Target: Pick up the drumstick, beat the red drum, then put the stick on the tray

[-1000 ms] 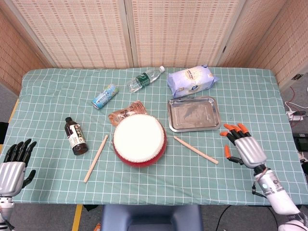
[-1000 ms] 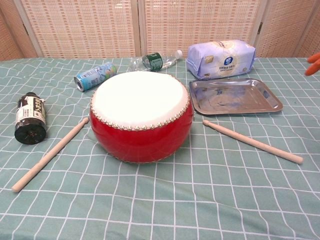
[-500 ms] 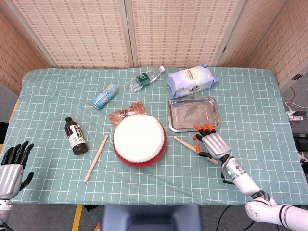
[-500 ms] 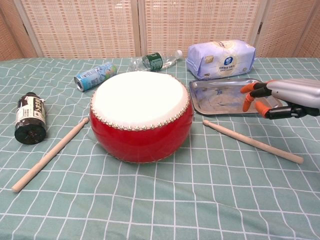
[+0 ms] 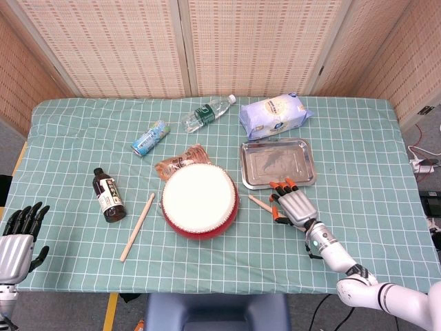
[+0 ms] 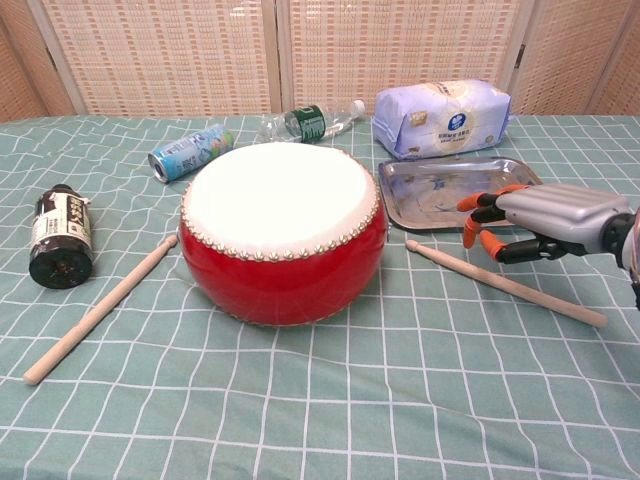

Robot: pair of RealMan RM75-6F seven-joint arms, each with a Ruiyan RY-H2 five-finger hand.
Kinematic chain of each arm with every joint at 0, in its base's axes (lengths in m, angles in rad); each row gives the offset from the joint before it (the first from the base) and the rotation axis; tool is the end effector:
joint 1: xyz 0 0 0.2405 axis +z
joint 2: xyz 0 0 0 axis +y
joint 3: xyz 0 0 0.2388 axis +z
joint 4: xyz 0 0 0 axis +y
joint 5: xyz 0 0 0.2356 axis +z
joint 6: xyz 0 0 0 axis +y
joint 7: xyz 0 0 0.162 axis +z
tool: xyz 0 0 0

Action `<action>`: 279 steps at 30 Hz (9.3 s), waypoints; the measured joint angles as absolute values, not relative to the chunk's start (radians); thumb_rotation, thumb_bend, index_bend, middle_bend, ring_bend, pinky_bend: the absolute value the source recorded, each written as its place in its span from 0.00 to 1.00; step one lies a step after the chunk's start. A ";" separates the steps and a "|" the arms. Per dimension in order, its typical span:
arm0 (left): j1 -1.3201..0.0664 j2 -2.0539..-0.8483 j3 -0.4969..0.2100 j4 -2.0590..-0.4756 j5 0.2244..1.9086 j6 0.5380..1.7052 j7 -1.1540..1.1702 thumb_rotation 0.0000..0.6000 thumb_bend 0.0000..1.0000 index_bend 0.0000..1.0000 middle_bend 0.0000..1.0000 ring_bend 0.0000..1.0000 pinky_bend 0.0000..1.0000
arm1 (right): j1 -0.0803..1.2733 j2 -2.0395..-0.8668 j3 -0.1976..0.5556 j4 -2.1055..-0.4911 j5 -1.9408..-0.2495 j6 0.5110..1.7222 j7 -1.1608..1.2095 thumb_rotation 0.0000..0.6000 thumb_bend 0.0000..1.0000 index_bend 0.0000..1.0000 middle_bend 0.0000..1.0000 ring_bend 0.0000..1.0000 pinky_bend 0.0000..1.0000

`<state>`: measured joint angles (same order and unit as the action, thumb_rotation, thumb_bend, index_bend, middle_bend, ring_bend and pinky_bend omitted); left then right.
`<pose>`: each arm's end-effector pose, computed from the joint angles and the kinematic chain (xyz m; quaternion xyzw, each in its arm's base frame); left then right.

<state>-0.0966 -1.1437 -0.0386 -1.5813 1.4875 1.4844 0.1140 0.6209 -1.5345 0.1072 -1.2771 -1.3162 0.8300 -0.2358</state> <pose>-0.3100 0.2012 0.1224 -0.6163 -0.3542 -0.3515 0.6093 -0.2208 -0.3417 -0.0532 0.7890 -0.3560 0.2728 0.4199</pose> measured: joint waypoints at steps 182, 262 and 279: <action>-0.106 -1.166 -0.002 -1.539 1.526 1.445 0.055 1.00 0.28 0.03 0.00 0.00 0.05 | 0.659 -1.859 -0.158 -0.467 -1.720 1.171 1.987 1.00 0.20 0.72 0.46 0.35 0.32; -0.104 -1.187 -0.004 -1.467 1.530 1.460 -0.009 1.00 0.28 0.04 0.00 0.00 0.05 | 0.964 -1.281 0.132 -1.412 -1.198 0.678 0.122 1.00 0.98 1.00 1.00 1.00 0.98; -0.104 -1.192 -0.007 -1.448 1.522 1.452 -0.025 1.00 0.28 0.04 0.00 0.00 0.05 | 1.043 -1.432 0.138 -1.306 -0.995 0.724 -0.392 1.00 0.98 1.00 1.00 1.00 0.98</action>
<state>-0.1041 -1.1922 -0.0066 -1.4483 1.5215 1.4524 -0.0245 1.0433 -1.4320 0.1384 -1.3064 -0.9953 0.7237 -0.3922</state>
